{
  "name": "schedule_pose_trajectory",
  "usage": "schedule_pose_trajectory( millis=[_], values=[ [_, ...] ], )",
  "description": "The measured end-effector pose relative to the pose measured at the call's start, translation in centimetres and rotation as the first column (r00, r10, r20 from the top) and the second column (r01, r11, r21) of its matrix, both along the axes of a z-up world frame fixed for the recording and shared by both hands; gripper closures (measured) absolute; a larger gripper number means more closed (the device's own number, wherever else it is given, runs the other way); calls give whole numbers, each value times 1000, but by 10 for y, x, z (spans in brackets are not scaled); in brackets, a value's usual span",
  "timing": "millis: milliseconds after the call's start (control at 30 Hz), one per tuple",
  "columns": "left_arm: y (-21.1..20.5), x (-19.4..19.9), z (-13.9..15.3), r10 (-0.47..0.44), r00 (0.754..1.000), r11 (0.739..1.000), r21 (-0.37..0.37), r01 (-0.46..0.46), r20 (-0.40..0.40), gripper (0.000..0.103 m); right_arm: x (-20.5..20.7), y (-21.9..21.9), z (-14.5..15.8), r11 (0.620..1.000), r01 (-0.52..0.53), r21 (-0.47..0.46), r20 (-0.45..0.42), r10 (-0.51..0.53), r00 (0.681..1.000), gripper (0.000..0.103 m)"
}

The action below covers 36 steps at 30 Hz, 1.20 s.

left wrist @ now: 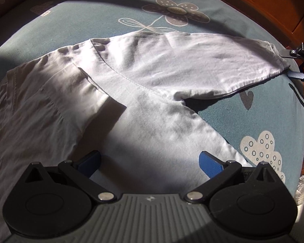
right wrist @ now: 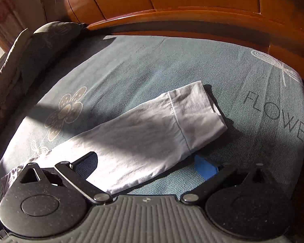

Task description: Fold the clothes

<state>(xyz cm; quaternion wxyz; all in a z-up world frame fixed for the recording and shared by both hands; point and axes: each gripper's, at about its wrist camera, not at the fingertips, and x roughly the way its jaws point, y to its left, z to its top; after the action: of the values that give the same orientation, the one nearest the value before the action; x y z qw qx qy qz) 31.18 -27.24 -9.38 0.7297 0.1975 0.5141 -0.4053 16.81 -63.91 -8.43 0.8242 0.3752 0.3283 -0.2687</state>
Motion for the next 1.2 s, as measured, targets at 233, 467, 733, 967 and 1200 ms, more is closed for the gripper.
schedule_pose_trajectory(
  millis=[233,467,733,967,1200],
  values=[
    [-1,-1,1,8,1000,1000,0,-8,12,1,-20,-32,-28,953,153,260,241,-218,946,0],
    [-2,2,1,35,999,999,0,-35,5,1,-10,-59,-35,922,211,325,307,-314,898,0],
    [-2,1,0,41,999,999,-2,-41,9,1,-19,-18,-48,874,166,457,358,-352,865,0],
    [-1,0,0,32,999,999,-4,-32,15,1,0,-27,-48,902,214,374,433,-374,820,0],
    [-2,0,-1,41,999,999,-4,-41,23,1,-1,-17,-60,832,251,494,472,-500,726,0]
  ],
)
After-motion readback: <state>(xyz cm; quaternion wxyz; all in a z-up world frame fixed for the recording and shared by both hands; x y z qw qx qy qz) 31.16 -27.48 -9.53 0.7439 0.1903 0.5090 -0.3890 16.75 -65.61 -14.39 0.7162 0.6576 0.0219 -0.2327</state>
